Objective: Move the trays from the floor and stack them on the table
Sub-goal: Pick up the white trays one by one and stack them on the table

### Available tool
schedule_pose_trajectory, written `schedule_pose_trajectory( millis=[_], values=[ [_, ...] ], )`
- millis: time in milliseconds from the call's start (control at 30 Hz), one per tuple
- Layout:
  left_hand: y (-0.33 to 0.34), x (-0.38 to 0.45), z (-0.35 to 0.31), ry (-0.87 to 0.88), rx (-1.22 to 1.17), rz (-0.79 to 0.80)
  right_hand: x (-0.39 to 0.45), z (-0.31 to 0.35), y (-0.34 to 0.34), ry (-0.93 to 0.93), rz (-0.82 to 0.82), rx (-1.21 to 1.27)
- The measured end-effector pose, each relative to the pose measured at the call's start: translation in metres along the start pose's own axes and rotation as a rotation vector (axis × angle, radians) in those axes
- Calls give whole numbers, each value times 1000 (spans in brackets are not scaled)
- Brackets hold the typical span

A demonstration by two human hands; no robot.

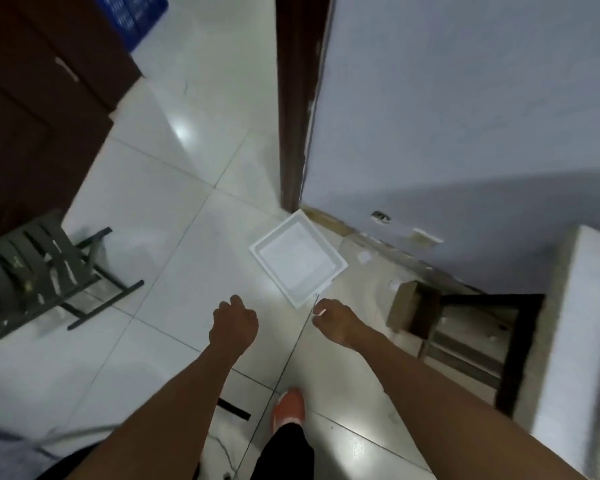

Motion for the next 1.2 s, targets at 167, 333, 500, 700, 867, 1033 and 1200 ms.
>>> schedule_pose_trajectory(
  millis=[167, 333, 500, 700, 867, 1033, 1200],
  values=[
    [100, 111, 47, -40, -198, 76, 130, -69, 34, 34, -74, -55],
    [206, 208, 77, -168, -459, 168, 246, -139, 66, 156, -74, 102],
    [286, 305, 75, -209, -770, 231, 339, -197, 89, 240, -168, 472],
    [313, 347, 36, -153, -1093, 297, 383, -220, 79, 228, -280, 926],
    [274, 292, 30, -76, -1089, 137, 339, -195, 50, 230, -387, 1026],
    [184, 193, 14, -114, -1105, 264, 236, -139, -10, 190, -440, 853],
    [72, 58, -19, 42, -1028, 235, 96, -53, -88, 150, -467, 628]
  ],
)
Point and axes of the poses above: each hand's wrist, its own x-axis towards the middle knuckle, its own y-axis out of the palm, z = x × y, the point moved 2 cm from there along x, towards the middle knuckle, and after that the axes turned 6 degrees about z, right-handed, at the moved point
